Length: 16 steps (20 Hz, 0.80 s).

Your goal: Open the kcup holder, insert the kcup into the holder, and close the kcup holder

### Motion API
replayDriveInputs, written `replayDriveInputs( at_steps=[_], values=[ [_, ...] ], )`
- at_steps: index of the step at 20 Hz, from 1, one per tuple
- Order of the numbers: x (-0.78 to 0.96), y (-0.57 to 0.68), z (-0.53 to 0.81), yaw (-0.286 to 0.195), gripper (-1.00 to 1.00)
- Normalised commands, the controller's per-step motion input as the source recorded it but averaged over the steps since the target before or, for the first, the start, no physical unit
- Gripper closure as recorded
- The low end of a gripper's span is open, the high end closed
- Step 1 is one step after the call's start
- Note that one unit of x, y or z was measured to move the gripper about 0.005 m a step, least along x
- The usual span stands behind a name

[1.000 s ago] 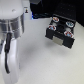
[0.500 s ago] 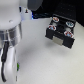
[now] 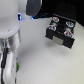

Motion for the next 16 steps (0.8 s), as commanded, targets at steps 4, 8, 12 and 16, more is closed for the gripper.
replayDriveInputs(
  at_steps=[4,8,12,16],
  values=[
    [0.05,-0.01,0.17,-0.032,1.0],
    [0.06,0.06,0.38,-0.035,1.0],
    [0.08,0.1,0.46,-0.03,1.0],
    [0.04,0.24,0.69,-0.011,1.0]
  ],
)
